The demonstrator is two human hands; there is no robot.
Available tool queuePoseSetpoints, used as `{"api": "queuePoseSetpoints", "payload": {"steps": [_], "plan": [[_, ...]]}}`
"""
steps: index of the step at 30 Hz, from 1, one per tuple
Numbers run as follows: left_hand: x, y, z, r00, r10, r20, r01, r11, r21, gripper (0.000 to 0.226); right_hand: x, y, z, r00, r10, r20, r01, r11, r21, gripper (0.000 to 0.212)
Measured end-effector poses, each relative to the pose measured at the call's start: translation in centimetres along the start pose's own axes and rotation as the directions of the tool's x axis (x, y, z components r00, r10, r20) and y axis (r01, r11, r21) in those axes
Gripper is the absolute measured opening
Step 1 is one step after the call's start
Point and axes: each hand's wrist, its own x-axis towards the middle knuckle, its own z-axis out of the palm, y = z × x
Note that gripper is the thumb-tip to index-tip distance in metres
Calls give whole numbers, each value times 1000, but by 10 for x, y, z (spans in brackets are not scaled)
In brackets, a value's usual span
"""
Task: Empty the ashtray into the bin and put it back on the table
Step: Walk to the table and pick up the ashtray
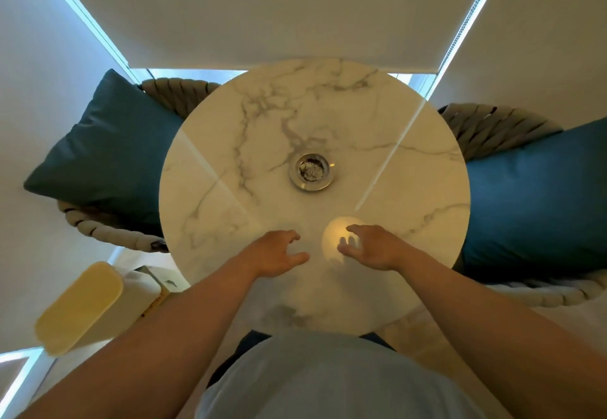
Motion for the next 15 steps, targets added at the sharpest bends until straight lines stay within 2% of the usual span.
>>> {"api": "queuePoseSetpoints", "payload": {"steps": [7, 15], "plan": [[68, -27, -61, 995, 99, 8, -99, 992, 73, 71, 50, -27, -30, 991, 95, -91, -89, 993, 73, 71], [136, -39, -102, 974, 168, -152, -153, 983, 102, 92, 107, -41, -57, 974, 127, -189, -99, 984, 151, 74]]}}
